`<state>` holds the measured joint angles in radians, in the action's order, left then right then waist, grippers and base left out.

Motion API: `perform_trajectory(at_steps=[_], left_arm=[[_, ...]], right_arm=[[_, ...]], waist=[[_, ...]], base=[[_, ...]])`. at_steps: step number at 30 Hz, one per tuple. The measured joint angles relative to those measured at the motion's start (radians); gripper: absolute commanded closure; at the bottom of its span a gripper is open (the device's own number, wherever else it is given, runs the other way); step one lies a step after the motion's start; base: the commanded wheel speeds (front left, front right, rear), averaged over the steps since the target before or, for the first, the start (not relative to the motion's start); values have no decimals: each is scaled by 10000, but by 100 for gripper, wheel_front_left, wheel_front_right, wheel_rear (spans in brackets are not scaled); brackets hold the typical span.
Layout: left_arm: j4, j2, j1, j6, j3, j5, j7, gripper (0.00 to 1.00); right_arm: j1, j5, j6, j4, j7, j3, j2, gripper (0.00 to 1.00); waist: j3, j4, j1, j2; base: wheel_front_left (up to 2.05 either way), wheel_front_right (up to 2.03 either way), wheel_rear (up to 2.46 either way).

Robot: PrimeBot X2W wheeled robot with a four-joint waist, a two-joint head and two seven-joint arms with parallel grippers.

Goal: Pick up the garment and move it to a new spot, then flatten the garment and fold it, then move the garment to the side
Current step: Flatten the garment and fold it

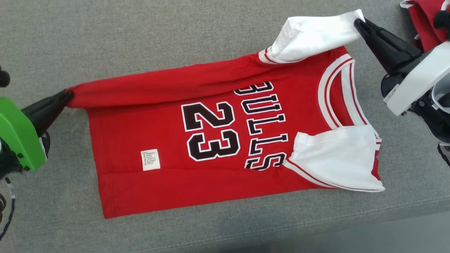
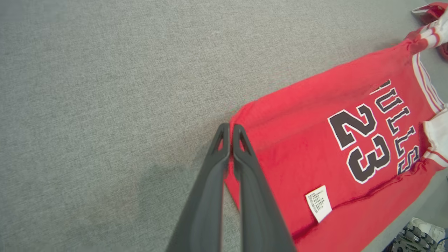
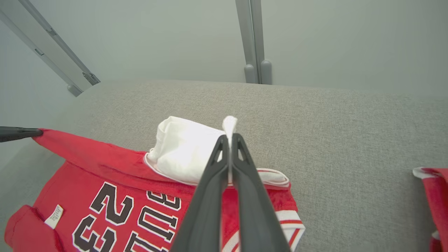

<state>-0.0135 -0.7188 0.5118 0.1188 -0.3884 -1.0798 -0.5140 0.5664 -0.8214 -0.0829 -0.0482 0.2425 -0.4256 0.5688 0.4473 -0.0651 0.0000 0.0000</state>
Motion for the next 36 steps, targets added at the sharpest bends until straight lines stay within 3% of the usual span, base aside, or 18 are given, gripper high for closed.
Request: perform_trajectory(at_steps=[20, 36], left_arm=[[-610, -69, -1778, 4, -249, 288, 855, 100], [-861, -73, -2507, 0, -268, 290, 1204, 100]], right_arm=[[-2549, -604, 740, -1126, -188, 245, 221, 100], [-3655, -775, 1037, -1799, -397, 431, 347, 100]], waist=[[-606, -127, 0, 0], [-717, -35, 0, 0]], base=[[0, 0, 0], [0, 0, 0]])
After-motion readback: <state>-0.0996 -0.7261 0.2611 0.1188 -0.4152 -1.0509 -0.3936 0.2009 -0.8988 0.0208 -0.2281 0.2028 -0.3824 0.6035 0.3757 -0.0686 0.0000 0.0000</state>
